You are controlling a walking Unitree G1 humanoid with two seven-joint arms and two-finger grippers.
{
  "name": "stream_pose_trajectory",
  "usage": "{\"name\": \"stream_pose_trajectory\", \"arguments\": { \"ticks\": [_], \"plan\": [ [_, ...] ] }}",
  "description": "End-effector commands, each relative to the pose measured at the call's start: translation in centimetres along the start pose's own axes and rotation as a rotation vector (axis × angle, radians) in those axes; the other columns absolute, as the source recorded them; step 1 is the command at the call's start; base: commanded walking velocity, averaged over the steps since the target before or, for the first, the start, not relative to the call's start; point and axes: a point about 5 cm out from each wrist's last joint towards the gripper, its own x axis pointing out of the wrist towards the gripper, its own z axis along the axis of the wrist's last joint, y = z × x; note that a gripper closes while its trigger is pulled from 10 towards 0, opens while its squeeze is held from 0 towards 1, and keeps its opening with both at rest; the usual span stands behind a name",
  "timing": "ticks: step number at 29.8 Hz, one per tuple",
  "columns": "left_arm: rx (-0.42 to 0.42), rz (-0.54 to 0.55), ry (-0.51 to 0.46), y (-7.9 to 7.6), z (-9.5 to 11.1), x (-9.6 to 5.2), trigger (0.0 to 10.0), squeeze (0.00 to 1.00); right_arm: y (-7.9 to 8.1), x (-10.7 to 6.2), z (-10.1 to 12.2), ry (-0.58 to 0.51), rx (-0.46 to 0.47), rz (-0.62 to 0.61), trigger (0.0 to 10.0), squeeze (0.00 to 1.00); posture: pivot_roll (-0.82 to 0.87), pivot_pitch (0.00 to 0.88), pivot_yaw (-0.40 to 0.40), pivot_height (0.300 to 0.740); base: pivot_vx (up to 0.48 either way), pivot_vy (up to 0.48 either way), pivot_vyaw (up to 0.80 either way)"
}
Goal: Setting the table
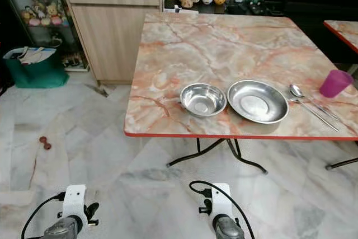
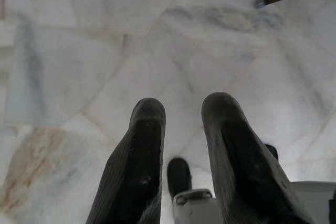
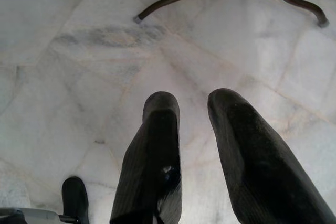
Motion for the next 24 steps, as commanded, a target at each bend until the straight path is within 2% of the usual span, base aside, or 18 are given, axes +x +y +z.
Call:
{"name": "stream_pose_trajectory", "arguments": {
  "ticks": [1,10,19,24],
  "plan": [
    [-0.031,0.014,0.030,0.1,-0.9,-0.2,10.0,0.00,-0.3,0.0,0.2,-0.005,-0.003,-0.005,10.0,0.00,0.05,0.000,-0.061,0.740,0.000,-0.334,0.00],
    [-0.036,0.004,0.038,-0.5,-1.3,-0.2,10.0,0.00,-0.3,0.0,0.3,-0.017,0.019,-0.042,10.0,0.00,0.05,0.000,-0.056,0.740,0.000,-0.378,0.00],
    [-0.033,0.018,0.041,-0.1,-1.5,-0.3,10.0,0.00,-0.5,0.0,0.2,-0.022,0.066,-0.090,10.0,0.00,0.06,0.000,-0.061,0.740,0.000,-0.403,0.00],
    [-0.055,0.033,0.043,0.5,-1.6,-0.4,10.0,0.00,-0.6,-0.1,0.1,-0.016,0.059,-0.122,10.0,0.00,0.05,0.000,-0.066,0.740,0.000,0.000,0.00]
  ]
}}
